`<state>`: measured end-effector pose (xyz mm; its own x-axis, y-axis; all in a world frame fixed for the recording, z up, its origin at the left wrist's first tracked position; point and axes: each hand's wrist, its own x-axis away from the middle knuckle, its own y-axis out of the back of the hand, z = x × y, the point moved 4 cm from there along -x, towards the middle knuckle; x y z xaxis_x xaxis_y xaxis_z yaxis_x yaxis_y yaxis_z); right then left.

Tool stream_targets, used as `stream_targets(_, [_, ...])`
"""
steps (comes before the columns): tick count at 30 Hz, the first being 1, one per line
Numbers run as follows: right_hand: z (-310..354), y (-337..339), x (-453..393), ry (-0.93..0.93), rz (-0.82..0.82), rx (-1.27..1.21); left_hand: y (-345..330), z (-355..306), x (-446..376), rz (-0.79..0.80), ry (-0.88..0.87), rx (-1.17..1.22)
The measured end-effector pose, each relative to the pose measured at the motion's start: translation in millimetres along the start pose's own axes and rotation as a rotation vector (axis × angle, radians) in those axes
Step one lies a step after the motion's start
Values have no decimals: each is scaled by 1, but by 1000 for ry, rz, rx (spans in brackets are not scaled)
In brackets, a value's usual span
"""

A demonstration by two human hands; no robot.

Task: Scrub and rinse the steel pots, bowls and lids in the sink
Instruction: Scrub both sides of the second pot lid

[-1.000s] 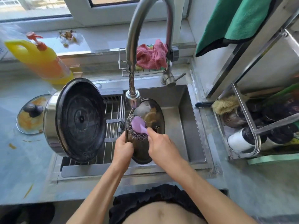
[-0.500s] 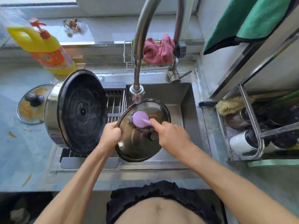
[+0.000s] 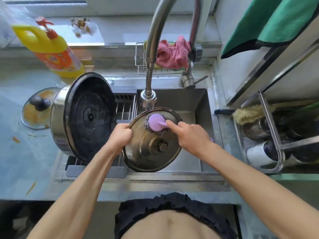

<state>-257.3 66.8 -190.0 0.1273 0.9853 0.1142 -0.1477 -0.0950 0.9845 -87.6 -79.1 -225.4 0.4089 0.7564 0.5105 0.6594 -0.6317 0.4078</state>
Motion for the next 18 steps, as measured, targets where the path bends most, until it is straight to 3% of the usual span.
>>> stream_targets(2, [1,-8,3,63,56,40,0,4,-1,-9,18,-3])
stream_targets(5, [-13,-7,6,-135,19,-49,-2,4,-4,-6,21,-9])
stream_targets(8, [-12,-15,9,-27,30,0,0,5,-2,-3,30,13])
stream_targets(11, [-23,-9,9,-182,-9,-82,-2,3,-4,10,41,12])
stream_targets(14, [-10,-19,9,-44,-17,-12,-3,4,-5,16,48,33])
stream_targets(17, [-20,-21,8,-211,-20,-131,-1,3,-6,10,56,15])
stream_targets(18, [-12,-21,8,-162,-48,-131,0,3,-6,5,62,7])
